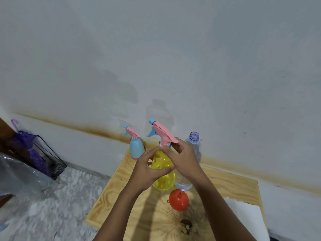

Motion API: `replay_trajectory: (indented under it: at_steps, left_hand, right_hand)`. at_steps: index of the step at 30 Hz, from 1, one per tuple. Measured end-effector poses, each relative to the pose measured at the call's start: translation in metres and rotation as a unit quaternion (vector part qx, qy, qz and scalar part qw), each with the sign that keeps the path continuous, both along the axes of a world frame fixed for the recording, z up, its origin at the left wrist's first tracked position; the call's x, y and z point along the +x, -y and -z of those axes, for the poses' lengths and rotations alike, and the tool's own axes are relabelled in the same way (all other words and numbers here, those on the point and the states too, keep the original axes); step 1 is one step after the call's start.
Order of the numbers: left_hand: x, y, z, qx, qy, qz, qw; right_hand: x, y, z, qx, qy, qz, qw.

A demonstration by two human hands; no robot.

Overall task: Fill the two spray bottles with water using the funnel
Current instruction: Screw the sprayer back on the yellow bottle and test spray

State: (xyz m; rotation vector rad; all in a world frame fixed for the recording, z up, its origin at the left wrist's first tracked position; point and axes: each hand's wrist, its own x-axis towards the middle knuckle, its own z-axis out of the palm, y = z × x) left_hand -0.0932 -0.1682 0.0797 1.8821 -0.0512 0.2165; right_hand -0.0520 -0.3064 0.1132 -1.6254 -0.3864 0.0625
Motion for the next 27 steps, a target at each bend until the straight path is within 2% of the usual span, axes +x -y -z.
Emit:
replay_trajectory:
  at_steps: [3, 8, 10, 15, 20, 23, 27]
  left_hand:
    - [-0.004, -0.005, 0.005, -0.017, -0.019, 0.01, 1.0]
    - [-0.007, -0.008, 0.017, -0.005, -0.019, -0.023, 1.0]
    - [-0.007, -0.016, 0.022, 0.0, -0.032, -0.017, 0.999]
    - [-0.012, -0.033, 0.035, 0.009, -0.111, 0.069, 0.991]
    - [-0.017, -0.058, 0.055, -0.011, -0.205, 0.086, 0.975]
    - [-0.018, -0.081, 0.074, -0.004, -0.269, 0.038, 0.962]
    - [-0.009, -0.109, 0.113, 0.029, -0.302, -0.095, 0.948]
  right_hand:
    - [0.007, 0.005, 0.003, -0.036, 0.008, -0.034, 0.999]
    - [0.003, -0.011, 0.015, -0.057, 0.018, 0.021, 0.998]
    - [0.002, -0.017, 0.018, -0.043, 0.001, 0.013, 0.999]
    - [0.009, -0.036, 0.027, -0.073, -0.077, -0.082, 0.991]
    - [0.016, -0.05, 0.049, -0.087, -0.116, -0.076, 0.986]
    - [0.022, -0.051, 0.065, -0.07, -0.146, -0.093, 0.982]
    - [0.032, -0.057, 0.083, -0.073, -0.176, -0.127, 0.974]
